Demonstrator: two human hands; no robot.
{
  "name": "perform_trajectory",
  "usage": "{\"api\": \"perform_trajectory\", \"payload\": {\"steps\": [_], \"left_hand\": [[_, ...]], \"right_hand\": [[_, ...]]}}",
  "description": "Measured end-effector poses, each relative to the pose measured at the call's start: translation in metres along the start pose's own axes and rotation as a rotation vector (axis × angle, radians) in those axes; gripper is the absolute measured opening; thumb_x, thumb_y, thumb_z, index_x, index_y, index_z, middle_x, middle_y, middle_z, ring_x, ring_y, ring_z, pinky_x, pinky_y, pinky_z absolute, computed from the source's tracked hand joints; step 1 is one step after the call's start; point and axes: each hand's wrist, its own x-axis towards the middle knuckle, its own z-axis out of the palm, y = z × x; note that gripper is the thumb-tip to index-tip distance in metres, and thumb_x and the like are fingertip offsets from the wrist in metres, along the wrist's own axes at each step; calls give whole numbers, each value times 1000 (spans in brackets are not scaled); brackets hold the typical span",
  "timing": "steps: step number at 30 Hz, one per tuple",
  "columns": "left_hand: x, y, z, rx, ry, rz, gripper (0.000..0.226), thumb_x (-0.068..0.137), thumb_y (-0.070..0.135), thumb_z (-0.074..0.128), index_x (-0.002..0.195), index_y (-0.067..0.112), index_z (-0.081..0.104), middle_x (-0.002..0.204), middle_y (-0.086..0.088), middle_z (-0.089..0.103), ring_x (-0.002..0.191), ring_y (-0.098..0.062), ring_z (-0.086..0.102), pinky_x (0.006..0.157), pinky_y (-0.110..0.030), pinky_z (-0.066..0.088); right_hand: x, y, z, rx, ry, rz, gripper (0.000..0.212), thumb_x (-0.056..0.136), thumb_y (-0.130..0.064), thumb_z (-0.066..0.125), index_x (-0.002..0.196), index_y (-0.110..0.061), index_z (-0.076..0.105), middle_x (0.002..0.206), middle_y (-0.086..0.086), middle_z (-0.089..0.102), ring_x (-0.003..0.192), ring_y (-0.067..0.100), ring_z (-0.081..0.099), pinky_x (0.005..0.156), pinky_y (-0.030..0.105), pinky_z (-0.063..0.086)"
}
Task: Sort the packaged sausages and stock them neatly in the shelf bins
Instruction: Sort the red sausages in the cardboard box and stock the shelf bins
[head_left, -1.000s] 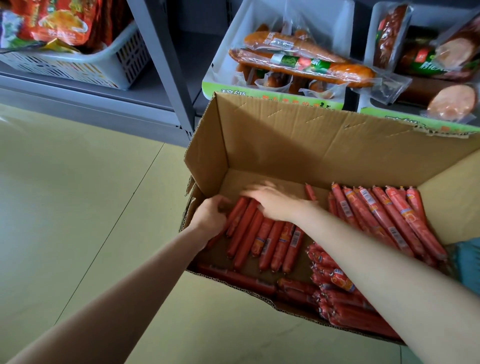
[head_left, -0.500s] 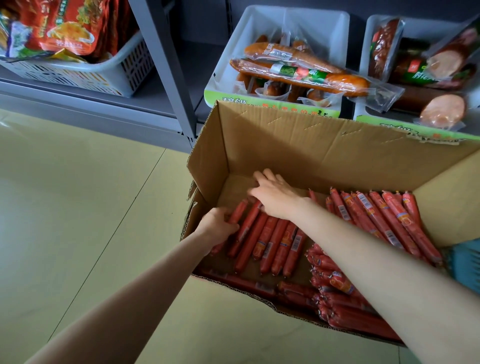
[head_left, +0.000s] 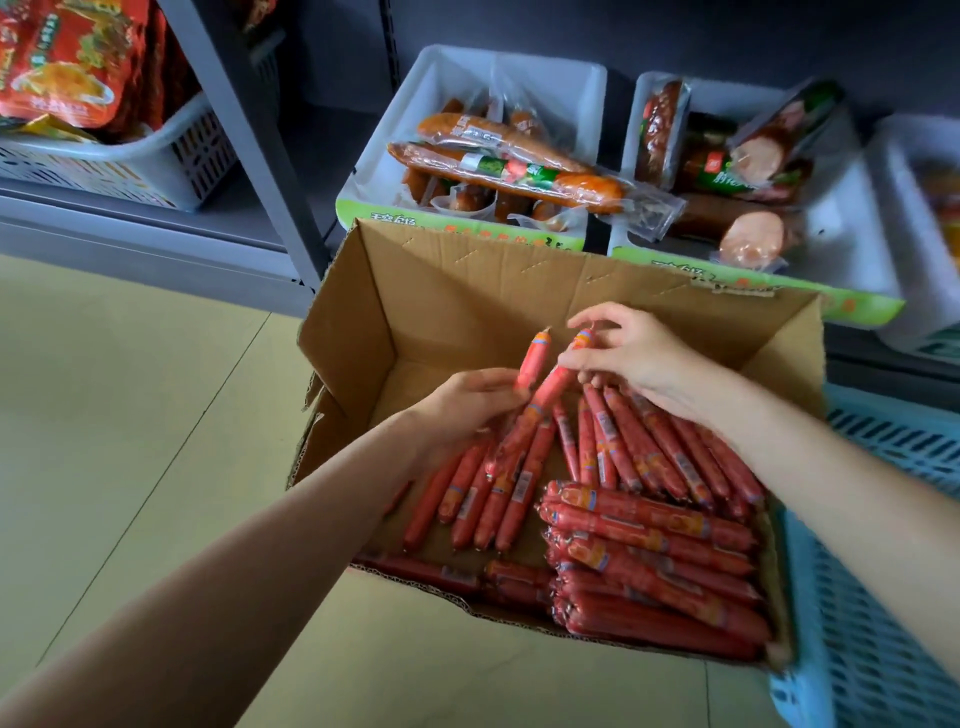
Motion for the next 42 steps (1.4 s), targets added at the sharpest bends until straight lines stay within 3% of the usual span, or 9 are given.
{"api": "perform_trajectory", "payload": {"steps": [3, 6, 10, 15, 20, 23, 29, 34, 42], "left_hand": [[5, 21, 36, -35, -95, 43, 14, 93, 6, 53, 98, 12, 64, 76, 0, 64, 62, -5, 59, 58, -15, 50], [11, 32, 69, 87, -79, 73, 18, 91, 11, 58, 106, 4, 65, 88, -7, 61, 74, -9, 59, 67, -17, 54], [18, 26, 105, 186, -37, 105, 23, 89, 7, 61, 107, -8, 64, 76, -5, 61, 64, -7, 61, 68, -21, 58], [26, 16, 130, 401, -30, 123, 19, 86, 0, 61, 104, 0, 64, 87, -14, 59, 86, -25, 59, 89, -50, 52], [29, 13, 131, 677, 74, 146, 37, 87, 11, 59, 124, 11, 59, 104, -18, 66, 98, -33, 62, 87, -39, 51], [28, 4, 134, 775, 111, 96, 38, 93, 23, 53, 130, 16, 54, 115, -16, 64, 108, -30, 59, 91, -34, 48], [28, 4, 147, 783, -1, 70, 37, 89, 11, 56, 126, 5, 55, 113, -16, 63, 104, -31, 62, 90, -35, 50], [31, 2, 134, 830, 41, 123, 35, 88, 5, 52, 122, 12, 60, 111, -12, 66, 101, -28, 62, 79, -29, 48], [33, 0, 104, 824, -23, 177, 42, 88, 0, 50, 126, 15, 57, 118, -5, 64, 97, -18, 59, 71, -16, 43]], "right_hand": [[-11, 0, -15, 209, 96, 98, 22, 79, 5, 66, 95, -8, 57, 73, 5, 58, 55, 10, 48, 53, 19, 37], [-26, 3, -33, 140, 118, 164, 9, 80, -7, 69, 85, -12, 63, 73, 6, 59, 61, 13, 48, 56, 21, 37], [-44, 6, -59, -179, 263, 115, 18, 78, -15, 75, 70, -16, 59, 73, 8, 60, 66, 17, 53, 61, 27, 39], [-48, 13, -73, -468, 381, 122, 23, 72, -21, 79, 71, -7, 61, 60, 8, 56, 58, 21, 51, 59, 30, 39], [-46, -6, -67, -943, 463, 37, 29, 77, -22, 76, 98, -5, 65, 97, 10, 63, 98, 28, 56, 77, 29, 40], [-43, -16, -65, -1104, 405, 83, 33, 81, -21, 73, 107, -4, 62, 113, 16, 61, 105, 33, 56, 79, 31, 42], [-50, 1, -62, -1244, 318, 216, 17, 89, -1, 57, 106, 2, 58, 108, 18, 57, 79, 29, 54, 68, 32, 45], [-41, 10, -75, -1125, 303, 147, 35, 87, 7, 51, 114, -11, 63, 115, 14, 60, 100, 29, 60, 89, 35, 50], [-39, 16, -71, -1108, 164, 127, 41, 90, 2, 43, 104, -28, 67, 112, 9, 58, 98, 24, 57, 71, 27, 39]]}}
